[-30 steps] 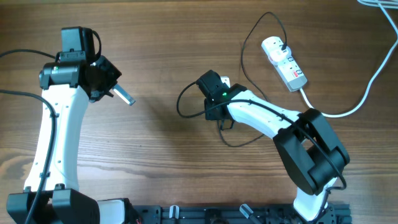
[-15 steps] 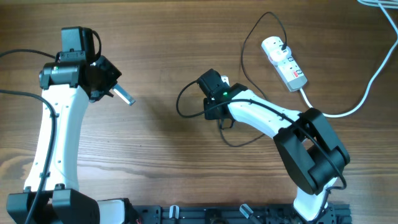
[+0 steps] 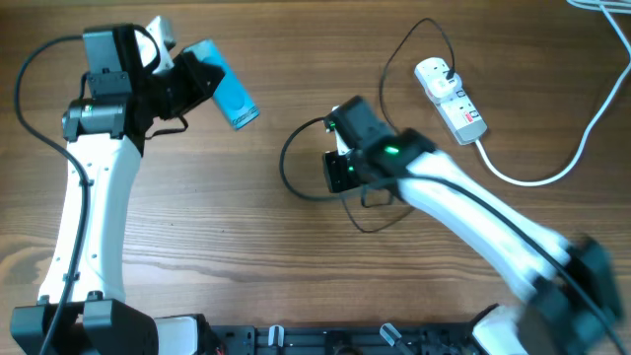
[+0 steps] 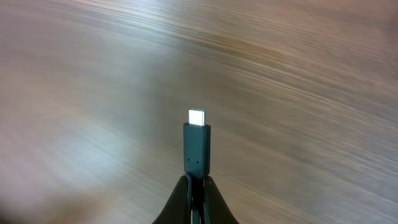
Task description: Plug charger to phone and switch on socket
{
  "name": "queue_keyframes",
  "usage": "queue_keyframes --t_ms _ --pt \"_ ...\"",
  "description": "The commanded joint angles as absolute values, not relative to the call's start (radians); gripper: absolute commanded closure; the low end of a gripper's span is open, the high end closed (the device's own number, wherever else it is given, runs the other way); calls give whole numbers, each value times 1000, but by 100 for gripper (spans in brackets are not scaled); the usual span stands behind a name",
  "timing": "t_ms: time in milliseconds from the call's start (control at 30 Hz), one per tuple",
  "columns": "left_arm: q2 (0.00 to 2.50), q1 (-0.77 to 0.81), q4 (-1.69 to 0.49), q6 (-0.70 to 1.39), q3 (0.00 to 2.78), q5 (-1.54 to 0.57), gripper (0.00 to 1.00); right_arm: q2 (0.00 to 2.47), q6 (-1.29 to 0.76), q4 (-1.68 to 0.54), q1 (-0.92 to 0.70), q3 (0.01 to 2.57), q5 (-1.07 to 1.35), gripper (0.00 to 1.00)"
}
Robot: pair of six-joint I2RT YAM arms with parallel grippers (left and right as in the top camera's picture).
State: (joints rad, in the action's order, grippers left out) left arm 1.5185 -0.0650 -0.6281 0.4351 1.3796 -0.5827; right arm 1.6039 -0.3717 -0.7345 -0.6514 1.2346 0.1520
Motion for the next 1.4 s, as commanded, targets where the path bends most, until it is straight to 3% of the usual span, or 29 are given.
queue_keyframes --t_ms 0,367,567,1367 --pt "1507 -67 -524 400 1398 -933 96 1424 -303 -762 -653 1266 387 96" --pt "1507 22 -311 485 1398 -1134 96 1305 -370 -712 -654 1265 500 96" --pt "1507 31 -307 487 1398 -1189 96 1304 -421 -630 -654 1266 503 96" --pt "1509 31 -334 501 1398 -1186 96 1319 -441 -536 -739 1266 179 96"
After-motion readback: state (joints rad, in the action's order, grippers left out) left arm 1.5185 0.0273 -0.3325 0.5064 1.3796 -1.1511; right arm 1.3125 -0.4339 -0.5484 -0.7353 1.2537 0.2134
